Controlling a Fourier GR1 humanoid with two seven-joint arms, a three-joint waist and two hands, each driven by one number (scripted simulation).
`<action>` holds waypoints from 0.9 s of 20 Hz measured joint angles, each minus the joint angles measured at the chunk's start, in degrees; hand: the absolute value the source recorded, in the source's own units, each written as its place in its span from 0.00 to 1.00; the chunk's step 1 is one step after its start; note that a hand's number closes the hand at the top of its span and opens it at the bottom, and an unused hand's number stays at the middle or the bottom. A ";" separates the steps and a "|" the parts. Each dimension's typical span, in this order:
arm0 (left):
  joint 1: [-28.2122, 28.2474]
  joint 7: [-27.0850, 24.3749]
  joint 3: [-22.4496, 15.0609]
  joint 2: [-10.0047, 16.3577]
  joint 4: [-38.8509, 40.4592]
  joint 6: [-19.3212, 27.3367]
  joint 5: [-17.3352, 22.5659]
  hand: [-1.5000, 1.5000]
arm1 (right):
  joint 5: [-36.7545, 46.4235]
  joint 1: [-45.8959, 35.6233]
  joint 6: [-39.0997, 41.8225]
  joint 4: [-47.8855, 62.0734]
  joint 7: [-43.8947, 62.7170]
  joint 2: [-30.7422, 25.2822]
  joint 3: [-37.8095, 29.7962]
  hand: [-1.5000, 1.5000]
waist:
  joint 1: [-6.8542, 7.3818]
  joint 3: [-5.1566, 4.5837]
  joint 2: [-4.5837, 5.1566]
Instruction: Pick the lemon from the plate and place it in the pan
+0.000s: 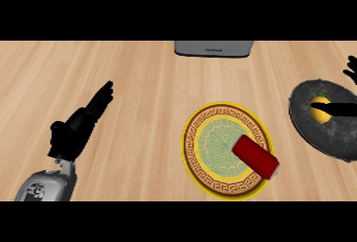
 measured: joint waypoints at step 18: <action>0.49 -0.04 2.15 0.60 0.30 -0.79 0.53 0.50 | -4.51 14.63 19.79 1.00 -14.97 -9.00 -5.34 0.00 | -1.50 -0.01 -0.50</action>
